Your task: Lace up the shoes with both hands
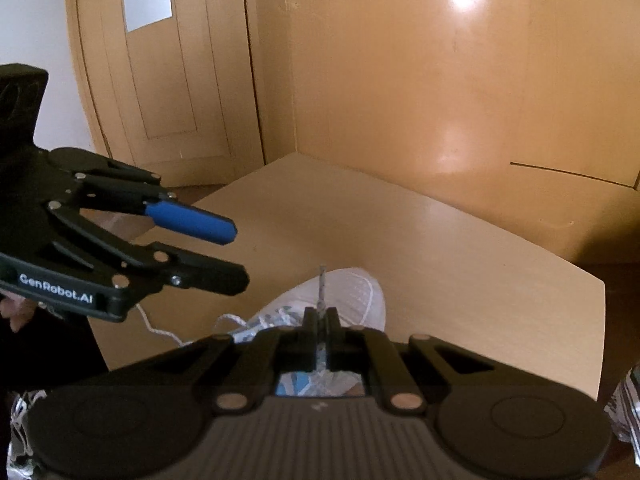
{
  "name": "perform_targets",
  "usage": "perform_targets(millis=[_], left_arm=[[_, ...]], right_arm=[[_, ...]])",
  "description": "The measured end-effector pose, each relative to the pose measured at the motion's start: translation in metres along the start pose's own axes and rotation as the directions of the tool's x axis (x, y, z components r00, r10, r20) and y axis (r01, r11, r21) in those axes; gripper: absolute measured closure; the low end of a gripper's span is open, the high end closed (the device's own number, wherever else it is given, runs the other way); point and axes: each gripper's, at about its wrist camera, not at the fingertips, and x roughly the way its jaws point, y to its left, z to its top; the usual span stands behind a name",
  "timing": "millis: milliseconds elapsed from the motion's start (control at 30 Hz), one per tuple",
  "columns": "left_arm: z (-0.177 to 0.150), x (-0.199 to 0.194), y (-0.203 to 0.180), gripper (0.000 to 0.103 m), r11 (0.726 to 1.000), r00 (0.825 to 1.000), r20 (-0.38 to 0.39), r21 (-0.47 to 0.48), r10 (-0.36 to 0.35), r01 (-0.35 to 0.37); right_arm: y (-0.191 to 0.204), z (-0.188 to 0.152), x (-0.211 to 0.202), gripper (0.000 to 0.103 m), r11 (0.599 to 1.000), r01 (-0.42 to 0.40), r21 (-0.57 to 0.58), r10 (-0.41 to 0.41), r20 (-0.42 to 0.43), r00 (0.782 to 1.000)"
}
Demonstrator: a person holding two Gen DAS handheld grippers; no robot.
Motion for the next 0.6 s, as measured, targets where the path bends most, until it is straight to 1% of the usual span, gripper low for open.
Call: perform_targets(millis=[100, 467, 600], left_arm=[[-0.002, -0.001, -0.001, 0.061, 1.000, 1.000, -0.009, 0.014, 0.005, -0.005], [-0.013, -0.006, -0.007, 0.059, 0.998, 0.999, -0.030, 0.067, -0.018, 0.020], [-0.022, -0.016, -0.018, 0.057, 0.994, 0.999, -0.044, 0.107, -0.025, 0.030]], right_arm=[[0.002, 0.001, 0.002, 0.099, 1.000, -0.001, -0.015, 0.001, -0.012, 1.000], [0.011, 0.007, 0.001, 0.099, 0.997, 0.004, -0.072, -0.008, -0.060, 0.998], [0.011, 0.010, 0.000, 0.099, 0.995, -0.003, -0.101, -0.005, -0.079, 0.997]])
